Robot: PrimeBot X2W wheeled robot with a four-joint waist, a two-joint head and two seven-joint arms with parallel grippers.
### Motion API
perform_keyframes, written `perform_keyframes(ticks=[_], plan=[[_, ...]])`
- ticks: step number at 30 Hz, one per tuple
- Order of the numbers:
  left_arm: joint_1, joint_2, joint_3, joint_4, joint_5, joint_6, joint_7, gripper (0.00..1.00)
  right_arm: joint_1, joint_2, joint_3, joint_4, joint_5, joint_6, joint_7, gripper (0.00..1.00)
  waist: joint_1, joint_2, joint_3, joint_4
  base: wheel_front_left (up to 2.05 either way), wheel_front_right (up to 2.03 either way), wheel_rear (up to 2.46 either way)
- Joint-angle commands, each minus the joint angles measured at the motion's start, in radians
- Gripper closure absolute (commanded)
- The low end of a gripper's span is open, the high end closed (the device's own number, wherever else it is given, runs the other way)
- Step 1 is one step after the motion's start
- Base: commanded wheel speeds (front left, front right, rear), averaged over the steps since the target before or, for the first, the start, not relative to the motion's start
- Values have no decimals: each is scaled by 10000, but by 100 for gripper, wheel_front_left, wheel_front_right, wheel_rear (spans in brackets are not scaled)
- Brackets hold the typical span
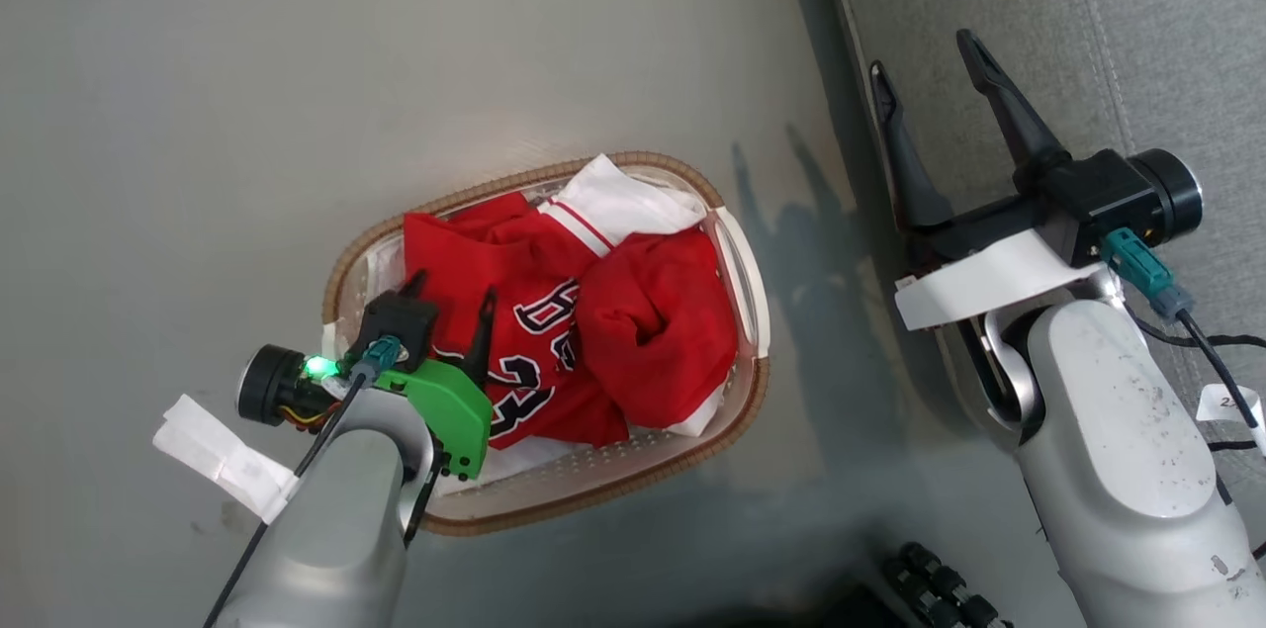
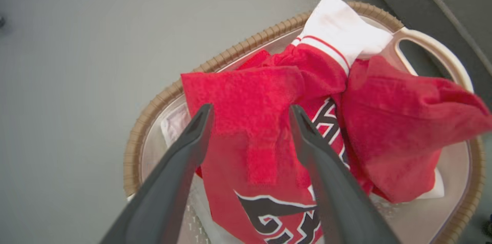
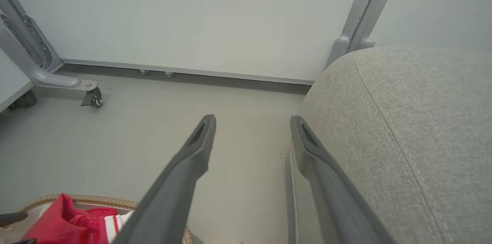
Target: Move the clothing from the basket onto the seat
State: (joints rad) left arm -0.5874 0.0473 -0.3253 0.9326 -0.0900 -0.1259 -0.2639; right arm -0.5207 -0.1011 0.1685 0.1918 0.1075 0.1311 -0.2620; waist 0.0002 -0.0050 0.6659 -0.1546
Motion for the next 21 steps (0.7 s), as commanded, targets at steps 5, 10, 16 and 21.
perform_keyframes(ticks=[5, 10, 16, 21], plan=[[-761, 106, -48, 1191, 155, 134, -8, 0, -232, 127, -95, -96, 84, -8, -40, 0, -2, 50, 1535, -689, 0, 0, 0], [-1187, 78, 175, 1824, -380, 35, -7, 0, -242, 193, -120, -13, 101, -6, -40, 0, -2, 50, 1640, -708, 0, 0, 0], [-992, 71, -113, 1895, -483, -20, -7, 100, -143, 277, -66, 221, 159, -8, -40, 0, -2, 50, 1135, -666, 0, 0, 0], [-267, 61, -195, 1294, -818, -33, -7, 100, 85, 282, -27, 501, 202, -8, -40, 0, -2, 50, 46, -495, 0, 0, 0]])
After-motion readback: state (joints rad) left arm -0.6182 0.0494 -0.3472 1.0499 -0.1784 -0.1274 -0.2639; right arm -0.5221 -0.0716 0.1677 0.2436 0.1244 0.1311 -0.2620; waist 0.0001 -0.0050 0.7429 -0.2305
